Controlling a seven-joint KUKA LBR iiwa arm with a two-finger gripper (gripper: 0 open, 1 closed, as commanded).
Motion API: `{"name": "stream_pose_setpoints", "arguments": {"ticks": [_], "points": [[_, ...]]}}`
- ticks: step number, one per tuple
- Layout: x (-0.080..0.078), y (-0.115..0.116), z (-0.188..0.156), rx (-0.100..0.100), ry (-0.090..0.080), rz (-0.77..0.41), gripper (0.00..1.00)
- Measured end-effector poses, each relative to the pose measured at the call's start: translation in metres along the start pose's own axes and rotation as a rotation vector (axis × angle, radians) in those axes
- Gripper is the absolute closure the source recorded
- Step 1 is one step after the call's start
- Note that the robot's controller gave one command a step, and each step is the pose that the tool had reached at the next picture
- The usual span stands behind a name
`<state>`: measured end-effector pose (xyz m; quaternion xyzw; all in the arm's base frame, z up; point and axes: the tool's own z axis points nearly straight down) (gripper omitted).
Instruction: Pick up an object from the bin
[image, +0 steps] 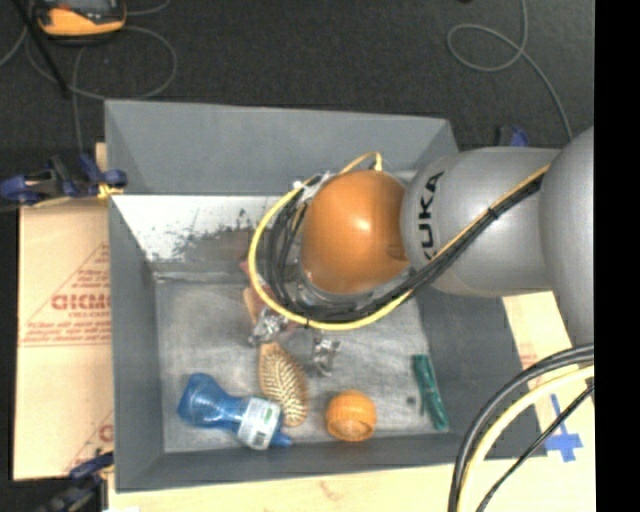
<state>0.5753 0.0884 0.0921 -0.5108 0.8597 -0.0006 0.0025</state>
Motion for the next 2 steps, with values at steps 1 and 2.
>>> {"name": "stream_pose_setpoints", "arguments": {"ticks": [1,2], "points": [[0.0012,-0.0131,0.0175,0.001,-0.006,-0.612,1.0],[0.0011,-0.0131,0.0174,0.001,-0.006,-0.612,1.0]]}}
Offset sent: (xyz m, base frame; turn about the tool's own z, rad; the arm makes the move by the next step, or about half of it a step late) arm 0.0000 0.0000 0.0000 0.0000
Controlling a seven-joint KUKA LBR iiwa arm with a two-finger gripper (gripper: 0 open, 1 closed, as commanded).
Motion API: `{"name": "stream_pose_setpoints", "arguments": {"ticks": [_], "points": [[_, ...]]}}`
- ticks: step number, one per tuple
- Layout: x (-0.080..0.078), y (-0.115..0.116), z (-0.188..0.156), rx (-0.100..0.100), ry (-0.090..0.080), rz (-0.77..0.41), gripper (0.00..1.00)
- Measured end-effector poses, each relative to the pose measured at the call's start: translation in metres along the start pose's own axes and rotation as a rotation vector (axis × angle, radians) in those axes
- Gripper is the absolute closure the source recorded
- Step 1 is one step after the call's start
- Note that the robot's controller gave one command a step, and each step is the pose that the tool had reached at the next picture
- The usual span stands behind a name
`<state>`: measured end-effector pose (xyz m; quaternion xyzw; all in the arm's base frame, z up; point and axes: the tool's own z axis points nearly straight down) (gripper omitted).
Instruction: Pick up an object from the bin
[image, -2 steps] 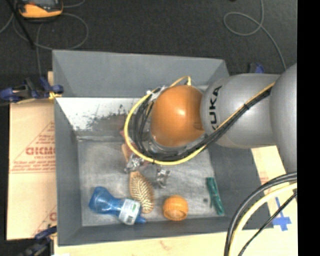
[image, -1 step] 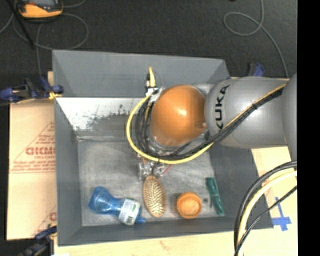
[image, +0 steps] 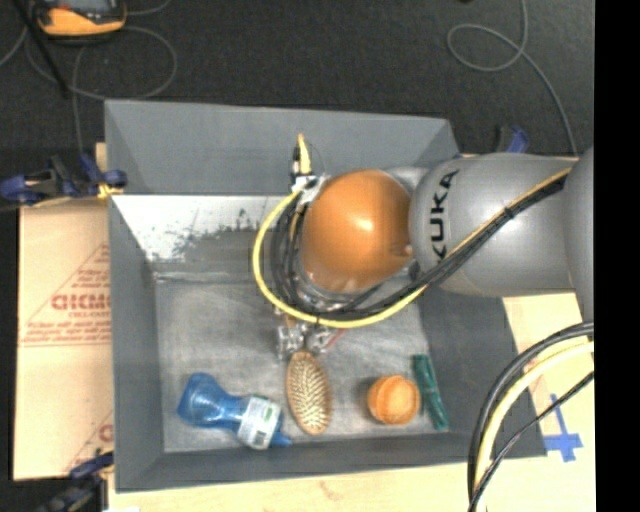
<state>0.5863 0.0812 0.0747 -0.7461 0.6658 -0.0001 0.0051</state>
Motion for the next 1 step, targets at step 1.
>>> {"name": "stream_pose_setpoints", "arguments": {"ticks": [1], "points": [[0.0001,0.001,-0.0033,-0.003,0.0,0.001,1.0]]}}
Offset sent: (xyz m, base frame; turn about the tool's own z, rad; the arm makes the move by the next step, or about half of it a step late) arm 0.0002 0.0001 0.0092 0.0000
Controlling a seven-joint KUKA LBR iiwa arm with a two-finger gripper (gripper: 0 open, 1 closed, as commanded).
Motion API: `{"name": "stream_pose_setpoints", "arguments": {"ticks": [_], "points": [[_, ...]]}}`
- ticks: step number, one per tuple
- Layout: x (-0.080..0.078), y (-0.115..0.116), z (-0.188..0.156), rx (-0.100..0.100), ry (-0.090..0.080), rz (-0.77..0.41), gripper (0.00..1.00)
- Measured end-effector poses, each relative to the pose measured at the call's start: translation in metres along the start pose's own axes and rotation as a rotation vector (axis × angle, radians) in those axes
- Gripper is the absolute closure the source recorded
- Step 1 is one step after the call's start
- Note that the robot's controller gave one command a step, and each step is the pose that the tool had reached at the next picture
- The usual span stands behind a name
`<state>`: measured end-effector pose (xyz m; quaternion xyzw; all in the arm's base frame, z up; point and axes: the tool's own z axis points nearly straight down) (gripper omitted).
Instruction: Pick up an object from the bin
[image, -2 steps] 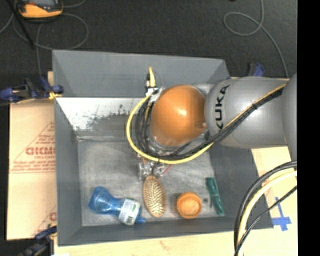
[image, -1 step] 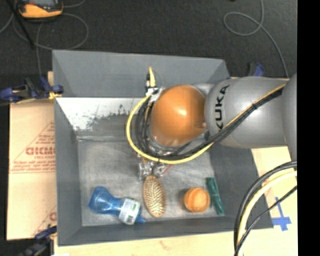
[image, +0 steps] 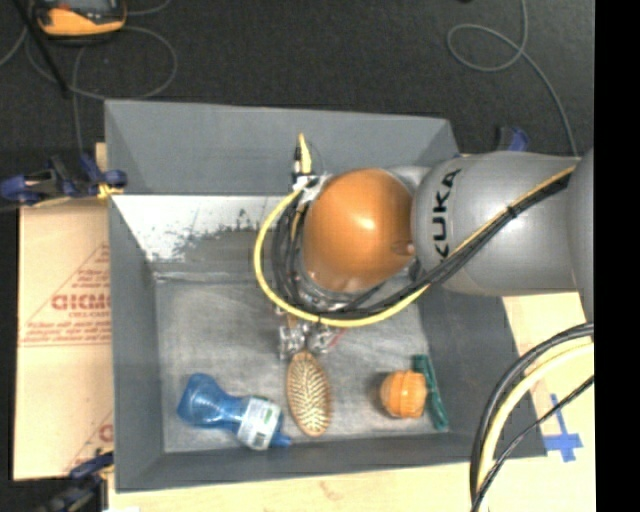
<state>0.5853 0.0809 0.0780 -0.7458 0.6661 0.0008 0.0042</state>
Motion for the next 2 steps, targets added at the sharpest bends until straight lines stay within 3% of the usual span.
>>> {"name": "stream_pose_setpoints", "arguments": {"ticks": [2], "points": [[0.002,0.002,-0.035,-0.008,0.006,0.001,1.0]]}}
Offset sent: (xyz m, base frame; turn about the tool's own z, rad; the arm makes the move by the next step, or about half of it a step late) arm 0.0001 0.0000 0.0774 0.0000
